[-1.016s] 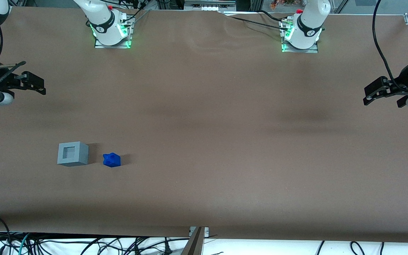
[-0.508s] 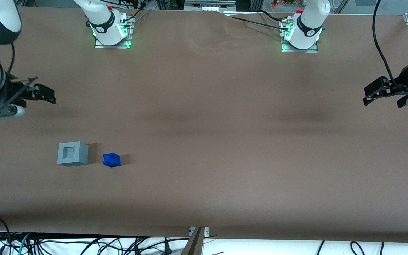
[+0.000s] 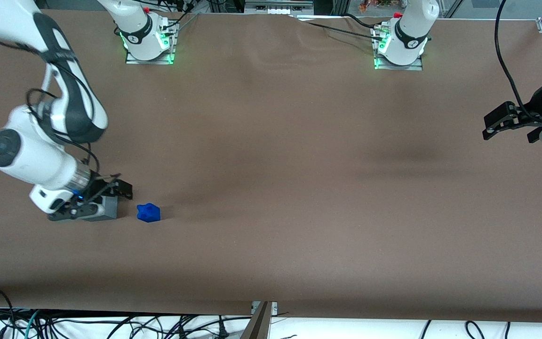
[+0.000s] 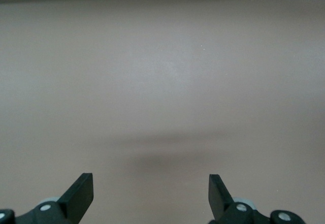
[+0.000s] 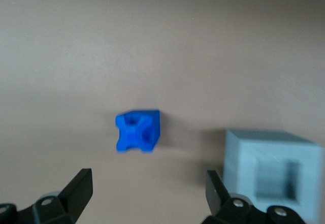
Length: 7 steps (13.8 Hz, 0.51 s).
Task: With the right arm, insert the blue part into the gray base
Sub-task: 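Move the open right gripper down toward the blue block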
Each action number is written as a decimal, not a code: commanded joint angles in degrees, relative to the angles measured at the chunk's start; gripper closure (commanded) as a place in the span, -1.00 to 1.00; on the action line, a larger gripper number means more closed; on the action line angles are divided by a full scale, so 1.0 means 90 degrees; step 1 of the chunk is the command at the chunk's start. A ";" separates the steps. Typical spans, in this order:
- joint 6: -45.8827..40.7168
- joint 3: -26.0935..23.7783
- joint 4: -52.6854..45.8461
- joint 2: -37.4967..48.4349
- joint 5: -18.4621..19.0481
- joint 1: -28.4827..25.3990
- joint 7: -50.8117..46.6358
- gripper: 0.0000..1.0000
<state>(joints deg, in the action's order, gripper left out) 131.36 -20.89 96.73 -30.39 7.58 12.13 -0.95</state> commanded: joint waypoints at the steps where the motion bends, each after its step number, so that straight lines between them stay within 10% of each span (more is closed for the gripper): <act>1: 0.0472 -0.0062 0.0160 -0.0128 0.0300 -0.0058 -0.0207 -0.97; 7: 0.1311 -0.0062 0.0170 -0.0704 0.0661 -0.0166 -0.0266 -0.96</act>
<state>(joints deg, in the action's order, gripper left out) 140.43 -20.97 97.67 -35.27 11.66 10.51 -2.01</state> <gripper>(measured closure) 0.013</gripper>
